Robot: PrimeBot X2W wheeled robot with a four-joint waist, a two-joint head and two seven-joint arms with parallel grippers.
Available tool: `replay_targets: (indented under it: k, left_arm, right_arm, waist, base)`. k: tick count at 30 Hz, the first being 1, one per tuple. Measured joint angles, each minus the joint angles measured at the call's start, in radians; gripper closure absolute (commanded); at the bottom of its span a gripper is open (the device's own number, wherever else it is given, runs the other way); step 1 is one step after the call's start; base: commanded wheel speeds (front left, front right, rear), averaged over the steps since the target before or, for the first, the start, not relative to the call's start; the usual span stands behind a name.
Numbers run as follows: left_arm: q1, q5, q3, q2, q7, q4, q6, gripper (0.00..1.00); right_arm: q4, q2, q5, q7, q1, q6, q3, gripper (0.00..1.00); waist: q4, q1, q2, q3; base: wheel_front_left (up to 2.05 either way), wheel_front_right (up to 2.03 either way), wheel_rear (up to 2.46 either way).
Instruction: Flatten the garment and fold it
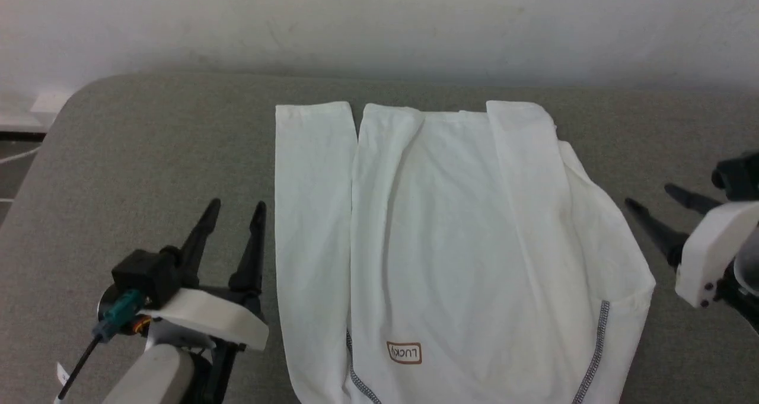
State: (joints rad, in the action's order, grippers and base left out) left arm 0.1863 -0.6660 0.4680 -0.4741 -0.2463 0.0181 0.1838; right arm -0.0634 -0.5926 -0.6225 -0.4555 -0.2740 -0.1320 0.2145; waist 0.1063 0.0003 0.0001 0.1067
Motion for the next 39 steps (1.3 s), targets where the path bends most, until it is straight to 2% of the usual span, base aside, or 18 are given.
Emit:
replay_targets:
  k: [3, 6, 10, 18, 25, 26, 27, 28, 33, 39]
  left_arm:
    - [0.02, 0.04, -0.063, 0.068, -0.01, 0.002, 0.014, 0.0]
    - [0.023, 0.091, -0.136, 0.149, -0.01, -0.023, 0.01, 0.0]
    - [0.019, 0.151, -0.195, 0.224, -0.01, -0.016, -0.044, 0.0]
    - [0.018, 0.235, -0.286, 0.297, -0.011, 0.032, -0.147, 0.0]
    - [0.018, 0.281, -0.333, 0.349, -0.011, 0.071, -0.206, 0.0]
    - [0.018, 0.287, -0.337, 0.354, -0.011, 0.077, -0.213, 0.0]
    - [0.018, 0.293, -0.342, 0.358, -0.011, 0.082, -0.22, 0.0]
    - [0.018, 0.299, -0.346, 0.362, -0.011, 0.086, -0.226, 0.0]
    - [0.017, 0.318, -0.372, 0.379, -0.011, 0.105, -0.242, 0.0]
    - [-0.011, 0.335, -0.4, 0.389, -0.011, 0.125, -0.263, 0.0]
  right_arm:
    - [-0.085, 0.044, 0.109, 0.02, -0.094, 0.0, -0.001, 0.0]
    - [-0.205, 0.072, 0.183, 0.019, -0.174, 0.0, 0.007, 0.0]
    - [-0.354, 0.086, 0.233, 0.024, -0.27, 0.0, 0.017, 0.0]
    - [-0.513, 0.071, 0.212, 0.03, -0.367, 0.0, 0.155, 0.0]
    - [-0.64, 0.063, 0.218, 0.105, -0.449, -0.001, 0.177, 0.0]
    - [-0.655, 0.067, 0.216, 0.113, -0.455, -0.001, 0.178, 0.45]
    - [-0.667, 0.071, 0.212, 0.124, -0.461, -0.001, 0.179, 0.75]
    - [-0.68, 0.075, 0.206, 0.136, -0.466, -0.001, 0.181, 1.0]
    - [-0.768, 0.092, 0.198, 0.225, -0.467, -0.001, 0.153, 1.0]
    - [-0.89, 0.077, 0.177, 0.335, -0.433, -0.001, 0.02, 1.0]
  waist:
    - [0.01, 0.0, 0.0, 0.044]
    - [0.023, 0.0001, 0.0, 0.087]
    - [0.049, 0.0001, 0.0, 0.136]
    - [0.118, -0.0001, 0.0, 0.195]
    - [0.145, -0.0003, 0.0, 0.226]
    - [0.145, -0.0003, 0.0, 0.228]
    - [0.145, -0.0003, 0.0, 0.229]
    - [0.144, -0.0003, 0.0, 0.229]
    - [0.134, -0.0002, 0.0, 0.211]
    - [0.112, -0.0002, 0.0, 0.158]
  base:
    - [0.0, 0.0, 0.0]
    - [0.0, 0.0, 0.0]
    - [0.0, 0.0, 0.0]
    - [0.0, 0.0, 0.0]
    - [0.0, 0.0, 0.0]
    - [0.0, 0.0, 0.0]
    - [0.0, 0.0, 0.0]
    - [0.0, 0.0, 0.0]
    - [0.0, 0.0, 0.0]
    - [0.0, 0.0, 0.0]
